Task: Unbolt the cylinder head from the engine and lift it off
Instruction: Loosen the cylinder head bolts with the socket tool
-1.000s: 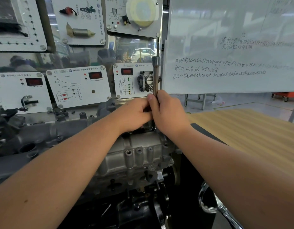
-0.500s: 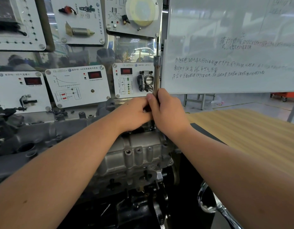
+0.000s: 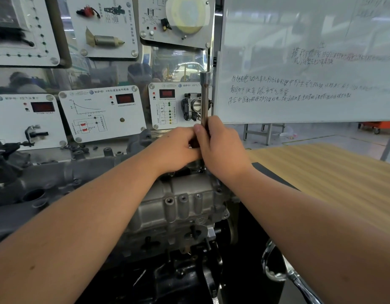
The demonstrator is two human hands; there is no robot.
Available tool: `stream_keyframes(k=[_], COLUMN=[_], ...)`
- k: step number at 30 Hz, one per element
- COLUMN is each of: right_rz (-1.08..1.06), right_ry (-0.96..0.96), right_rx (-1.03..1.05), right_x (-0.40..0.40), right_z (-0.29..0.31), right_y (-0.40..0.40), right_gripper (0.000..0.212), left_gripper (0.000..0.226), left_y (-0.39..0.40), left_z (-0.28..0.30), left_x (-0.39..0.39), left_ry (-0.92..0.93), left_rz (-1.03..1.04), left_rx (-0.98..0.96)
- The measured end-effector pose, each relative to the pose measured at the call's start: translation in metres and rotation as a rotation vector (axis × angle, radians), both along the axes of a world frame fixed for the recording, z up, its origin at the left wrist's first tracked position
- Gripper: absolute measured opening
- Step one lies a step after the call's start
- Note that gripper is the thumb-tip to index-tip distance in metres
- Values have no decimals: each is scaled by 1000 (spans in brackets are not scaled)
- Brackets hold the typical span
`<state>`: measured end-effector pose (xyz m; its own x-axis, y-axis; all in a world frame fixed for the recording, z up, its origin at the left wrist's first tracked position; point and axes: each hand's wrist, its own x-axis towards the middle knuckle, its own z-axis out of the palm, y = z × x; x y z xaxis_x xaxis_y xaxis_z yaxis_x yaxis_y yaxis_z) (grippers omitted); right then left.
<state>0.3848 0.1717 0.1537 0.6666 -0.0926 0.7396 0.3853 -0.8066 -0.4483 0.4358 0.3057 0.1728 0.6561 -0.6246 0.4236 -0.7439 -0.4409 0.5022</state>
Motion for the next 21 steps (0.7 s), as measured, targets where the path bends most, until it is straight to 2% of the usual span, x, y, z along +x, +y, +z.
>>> stream_keyframes(k=[5,9,16,19,21], right_rz=[-53,15,-23,-45,-35], right_ry=[14,3,9,4,-3], right_rx=[8,16,30,62,54], right_x=[0,-2,-1,0,0], right_z=[1,1,1,2,2], right_y=[-1,0,0,-2,-1], right_gripper=[35,19,39,42,42], left_gripper=[13,35,27,18,22], left_y=[0,1,0,1,1], left_z=[-2,1,0,0,2], left_x=[0,-2,-4,-7,-8], left_ry=[55,-18,-4,16,-8], left_rz=[-52,-29,-46,-60,-67], left_rx=[-28,-5,-5,8,22])
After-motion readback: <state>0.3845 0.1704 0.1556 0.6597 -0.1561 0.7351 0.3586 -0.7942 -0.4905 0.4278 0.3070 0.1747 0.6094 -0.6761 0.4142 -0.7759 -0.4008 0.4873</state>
